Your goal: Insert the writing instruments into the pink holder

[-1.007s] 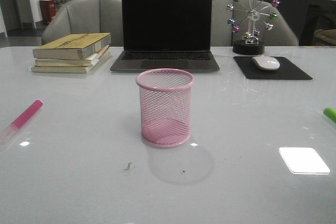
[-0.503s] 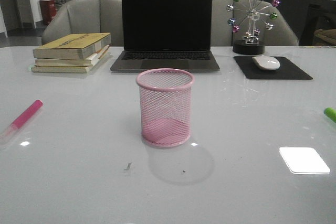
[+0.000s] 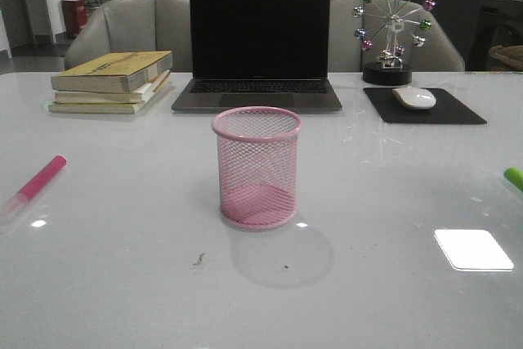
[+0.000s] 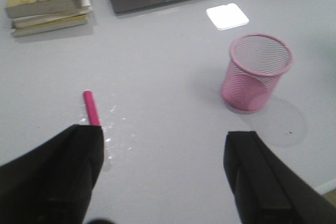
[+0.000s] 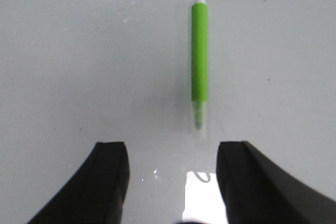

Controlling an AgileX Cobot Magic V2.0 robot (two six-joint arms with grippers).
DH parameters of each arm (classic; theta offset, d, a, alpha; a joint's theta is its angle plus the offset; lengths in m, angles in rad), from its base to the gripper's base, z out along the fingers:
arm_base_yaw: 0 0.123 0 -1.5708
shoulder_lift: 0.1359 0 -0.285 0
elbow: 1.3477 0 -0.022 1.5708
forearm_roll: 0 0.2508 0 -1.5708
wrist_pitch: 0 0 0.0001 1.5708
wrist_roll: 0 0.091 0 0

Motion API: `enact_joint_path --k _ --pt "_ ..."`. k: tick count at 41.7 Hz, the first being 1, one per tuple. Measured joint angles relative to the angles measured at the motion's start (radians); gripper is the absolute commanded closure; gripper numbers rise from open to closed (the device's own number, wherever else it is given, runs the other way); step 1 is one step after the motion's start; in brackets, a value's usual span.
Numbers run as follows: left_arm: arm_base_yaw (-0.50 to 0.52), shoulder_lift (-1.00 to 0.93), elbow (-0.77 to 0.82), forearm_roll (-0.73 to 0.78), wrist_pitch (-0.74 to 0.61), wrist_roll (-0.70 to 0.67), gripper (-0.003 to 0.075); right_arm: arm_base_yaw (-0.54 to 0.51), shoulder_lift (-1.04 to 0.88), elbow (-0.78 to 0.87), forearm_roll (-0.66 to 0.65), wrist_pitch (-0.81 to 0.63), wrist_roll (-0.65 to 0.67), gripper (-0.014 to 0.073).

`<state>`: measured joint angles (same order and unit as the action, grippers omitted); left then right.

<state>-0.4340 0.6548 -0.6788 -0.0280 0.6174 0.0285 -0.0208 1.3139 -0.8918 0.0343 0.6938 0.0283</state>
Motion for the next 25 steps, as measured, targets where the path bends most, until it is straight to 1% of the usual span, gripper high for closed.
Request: enact_joint_path --k 6,10,17,25 --pt "-0.083 0.0 0.0 -0.002 0.0 0.0 0.018 -0.041 0.175 -0.117 -0.001 0.002 0.0 0.0106" --pt "-0.108 0.0 0.0 -0.002 0.0 0.0 0.018 -0.048 0.283 -0.185 -0.005 0.016 0.0 0.0106" --pt "-0.112 0.0 0.0 -0.002 0.0 0.0 0.018 -0.048 0.437 -0.272 0.002 0.022 0.0 0.0106" --pt "-0.112 0.0 0.0 -0.002 0.0 0.0 0.018 -0.048 0.544 -0.344 0.008 0.024 0.002 0.0106"
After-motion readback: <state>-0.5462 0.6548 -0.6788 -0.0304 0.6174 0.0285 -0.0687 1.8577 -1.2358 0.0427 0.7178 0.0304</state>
